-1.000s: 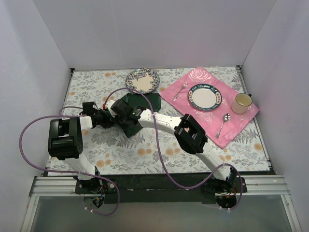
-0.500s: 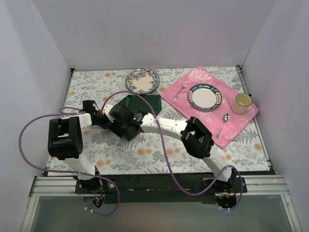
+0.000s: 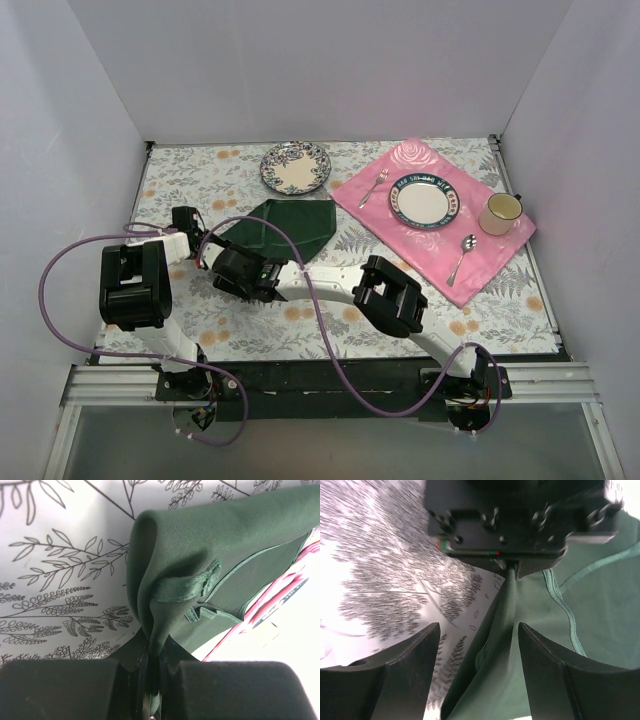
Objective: Fold the napkin, place the utensils inside, and roll it up
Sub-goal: Roll the napkin with the utensil
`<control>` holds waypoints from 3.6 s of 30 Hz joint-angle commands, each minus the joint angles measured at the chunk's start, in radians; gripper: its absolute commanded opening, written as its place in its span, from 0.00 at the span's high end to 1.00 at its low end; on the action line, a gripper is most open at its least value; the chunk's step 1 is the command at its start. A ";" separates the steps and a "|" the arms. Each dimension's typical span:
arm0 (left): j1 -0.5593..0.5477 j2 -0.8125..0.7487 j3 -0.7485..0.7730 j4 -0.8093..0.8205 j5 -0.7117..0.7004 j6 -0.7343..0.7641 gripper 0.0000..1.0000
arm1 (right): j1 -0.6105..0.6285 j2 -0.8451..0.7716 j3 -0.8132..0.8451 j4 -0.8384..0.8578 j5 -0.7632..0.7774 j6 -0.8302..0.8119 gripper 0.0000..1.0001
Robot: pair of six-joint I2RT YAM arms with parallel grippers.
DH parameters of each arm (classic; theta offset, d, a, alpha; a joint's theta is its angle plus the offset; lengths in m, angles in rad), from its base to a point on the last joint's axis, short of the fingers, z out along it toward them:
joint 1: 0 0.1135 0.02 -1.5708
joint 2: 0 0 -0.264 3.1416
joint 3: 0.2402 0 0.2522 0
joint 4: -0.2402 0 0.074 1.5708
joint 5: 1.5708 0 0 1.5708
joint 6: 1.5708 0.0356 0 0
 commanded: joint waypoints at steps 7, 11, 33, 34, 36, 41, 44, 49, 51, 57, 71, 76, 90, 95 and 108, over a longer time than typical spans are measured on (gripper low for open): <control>-0.005 -0.021 0.009 -0.061 -0.013 0.003 1.00 | -0.005 0.060 -0.031 0.113 0.158 -0.049 0.31; -0.005 -0.026 0.007 -0.059 -0.010 0.007 1.00 | -0.006 0.060 -0.073 0.148 0.203 -0.066 0.35; -0.005 -0.053 -0.011 -0.062 -0.063 0.009 1.00 | -0.015 0.128 -0.064 0.127 0.189 0.034 0.99; -0.005 -0.053 -0.011 -0.061 -0.066 0.010 1.00 | -0.017 0.126 -0.065 0.118 0.180 0.049 0.99; -0.005 -0.058 -0.010 -0.061 -0.076 0.018 1.00 | -0.026 0.116 -0.074 0.116 0.143 0.063 0.99; -0.004 -0.096 -0.020 -0.033 -0.099 0.030 0.94 | -0.048 0.071 -0.149 0.154 0.040 0.115 0.99; -0.005 -0.115 -0.022 -0.015 -0.105 0.040 0.76 | -0.066 0.053 -0.166 0.162 -0.038 0.140 0.99; -0.005 -0.157 -0.016 -0.007 -0.106 0.049 0.57 | -0.086 0.021 -0.202 0.190 -0.102 0.154 0.99; -0.004 -0.181 -0.017 -0.010 -0.125 0.050 0.50 | -0.101 0.011 -0.208 0.190 -0.139 0.190 0.99; 0.047 -0.266 -0.019 -0.033 -0.131 0.067 0.40 | -0.138 -0.032 -0.254 0.222 -0.247 0.232 0.99; 0.079 -0.345 -0.028 -0.071 -0.182 0.138 0.39 | -0.291 -0.084 -0.415 0.409 -0.722 0.446 0.99; 0.077 -0.274 -0.020 -0.091 -0.128 0.161 0.35 | -0.345 -0.070 -0.436 0.463 -0.889 0.528 0.99; 0.031 -0.141 0.019 -0.035 -0.054 0.168 0.22 | -0.434 0.020 -0.464 0.633 -1.139 0.712 0.99; 0.008 -0.099 0.047 -0.010 -0.048 0.165 0.27 | -0.443 0.039 -0.433 0.596 -1.158 0.698 0.99; 0.004 -0.021 0.159 -0.056 -0.025 0.202 0.87 | -0.492 0.089 -0.407 0.590 -1.253 0.692 0.99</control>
